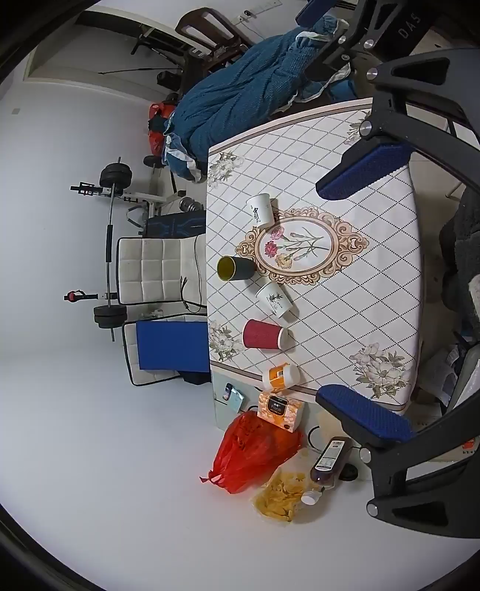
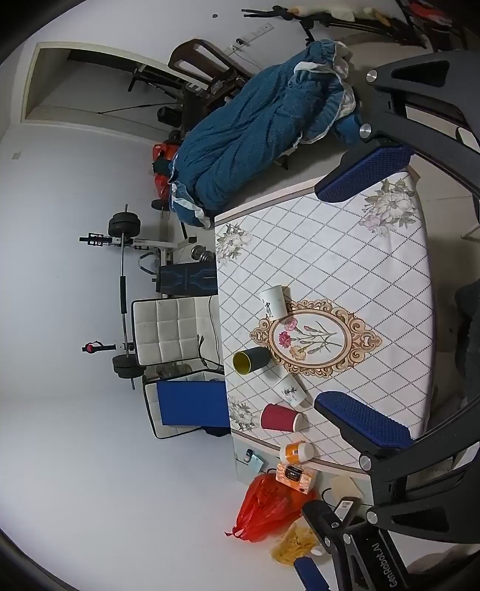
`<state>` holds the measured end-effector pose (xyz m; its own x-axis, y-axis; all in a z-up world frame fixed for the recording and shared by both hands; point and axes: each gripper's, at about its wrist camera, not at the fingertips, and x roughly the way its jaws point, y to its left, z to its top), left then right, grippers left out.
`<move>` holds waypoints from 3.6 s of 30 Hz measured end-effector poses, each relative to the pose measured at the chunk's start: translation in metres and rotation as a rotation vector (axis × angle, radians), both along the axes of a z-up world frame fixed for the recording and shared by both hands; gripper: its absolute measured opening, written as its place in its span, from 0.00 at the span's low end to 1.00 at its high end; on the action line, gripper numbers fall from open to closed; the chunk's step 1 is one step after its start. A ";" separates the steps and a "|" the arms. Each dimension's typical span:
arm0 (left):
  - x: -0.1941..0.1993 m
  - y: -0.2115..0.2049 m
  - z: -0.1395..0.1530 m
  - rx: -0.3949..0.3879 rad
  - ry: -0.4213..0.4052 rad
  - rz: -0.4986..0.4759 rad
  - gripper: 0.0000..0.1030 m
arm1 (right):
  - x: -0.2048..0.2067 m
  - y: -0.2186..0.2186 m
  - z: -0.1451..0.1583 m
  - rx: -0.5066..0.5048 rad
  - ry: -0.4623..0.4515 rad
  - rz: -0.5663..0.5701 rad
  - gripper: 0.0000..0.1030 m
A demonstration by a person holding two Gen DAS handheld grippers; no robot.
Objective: Flip cup upside down
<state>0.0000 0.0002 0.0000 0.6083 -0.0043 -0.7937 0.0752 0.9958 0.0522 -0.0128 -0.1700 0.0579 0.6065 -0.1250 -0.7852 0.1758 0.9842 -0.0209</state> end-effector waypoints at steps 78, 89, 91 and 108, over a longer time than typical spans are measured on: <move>0.007 -0.002 0.012 0.015 -0.013 0.003 1.00 | 0.011 -0.008 0.000 0.021 0.006 -0.012 1.00; 0.010 -0.005 0.014 0.015 -0.015 0.004 1.00 | 0.015 -0.008 0.004 0.024 0.002 -0.012 1.00; 0.014 -0.007 0.014 0.014 -0.011 0.006 1.00 | 0.015 -0.008 0.004 0.024 0.003 -0.013 1.00; 0.055 -0.042 -0.095 0.080 0.169 0.054 1.00 | 0.041 -0.063 -0.103 0.054 0.224 -0.071 1.00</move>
